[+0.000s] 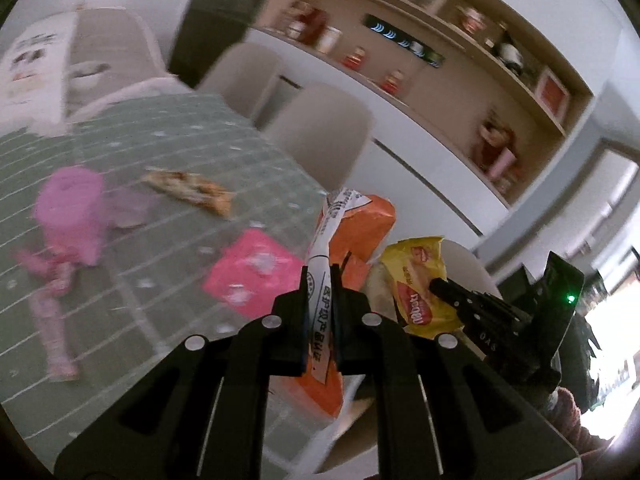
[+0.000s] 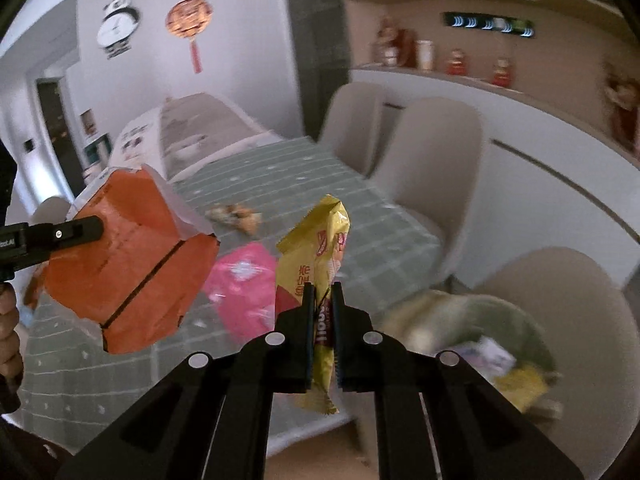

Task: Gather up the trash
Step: 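Carry the orange bag and wafer pack to the bin, releasing the bag from the left tool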

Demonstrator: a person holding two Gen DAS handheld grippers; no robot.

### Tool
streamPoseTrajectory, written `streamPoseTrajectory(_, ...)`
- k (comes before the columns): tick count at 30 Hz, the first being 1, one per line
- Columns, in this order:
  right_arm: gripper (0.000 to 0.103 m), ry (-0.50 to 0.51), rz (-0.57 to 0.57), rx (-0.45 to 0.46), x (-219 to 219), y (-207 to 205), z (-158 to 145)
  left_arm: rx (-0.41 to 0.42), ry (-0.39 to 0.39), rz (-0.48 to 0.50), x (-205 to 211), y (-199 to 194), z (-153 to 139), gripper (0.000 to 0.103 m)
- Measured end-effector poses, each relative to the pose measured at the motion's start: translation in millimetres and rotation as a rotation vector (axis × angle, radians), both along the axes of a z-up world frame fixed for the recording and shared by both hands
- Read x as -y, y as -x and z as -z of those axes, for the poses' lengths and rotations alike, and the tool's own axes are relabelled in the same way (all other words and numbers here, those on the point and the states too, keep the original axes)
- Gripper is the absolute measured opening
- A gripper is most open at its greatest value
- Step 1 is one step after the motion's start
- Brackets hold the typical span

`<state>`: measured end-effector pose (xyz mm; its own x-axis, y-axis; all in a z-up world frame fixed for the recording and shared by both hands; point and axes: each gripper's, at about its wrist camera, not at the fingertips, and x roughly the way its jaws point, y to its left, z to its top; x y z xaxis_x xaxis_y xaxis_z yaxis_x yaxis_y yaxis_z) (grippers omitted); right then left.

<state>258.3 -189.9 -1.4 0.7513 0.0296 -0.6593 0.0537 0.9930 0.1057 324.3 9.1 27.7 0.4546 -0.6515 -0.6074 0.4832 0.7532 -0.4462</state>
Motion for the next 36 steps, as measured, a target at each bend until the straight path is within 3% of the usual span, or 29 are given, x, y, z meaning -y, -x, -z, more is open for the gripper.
streamPoseTrajectory(8,0.009,0.027,0.191,0.018,92.8,59.0,0.3,-0.011,0.046,0.170,115.5,1.7,-0.1,0.008)
streamPoseTrajectory(13,0.009,0.029,0.281,0.013,137.0,88.7,6.2,-0.067,0.072,0.260,180.8,3.2,13.4,0.008)
streamPoseTrajectory(20,0.009,-0.001,0.371,0.008,183.5,120.5,17.3,-0.162,0.022,0.318,257.5,2.6,49.2,0.008)
streamPoseTrajectory(25,0.009,-0.023,0.390,0.003,198.7,126.1,25.8,-0.197,-0.102,0.322,280.5,8.9,77.5,0.009)
streamPoseTrajectory(27,0.009,-0.042,0.383,0.003,201.8,124.6,29.5,-0.213,-0.137,0.326,281.9,9.3,85.7,0.018)
streamPoseTrajectory(29,0.009,-0.058,0.361,0.012,200.8,119.7,31.0,-0.235,-0.140,0.313,276.6,7.1,91.1,0.030)
streamPoseTrajectory(36,0.009,-0.097,0.232,0.057,170.6,77.2,26.2,-0.262,-0.113,0.256,242.8,1.6,89.0,0.035)
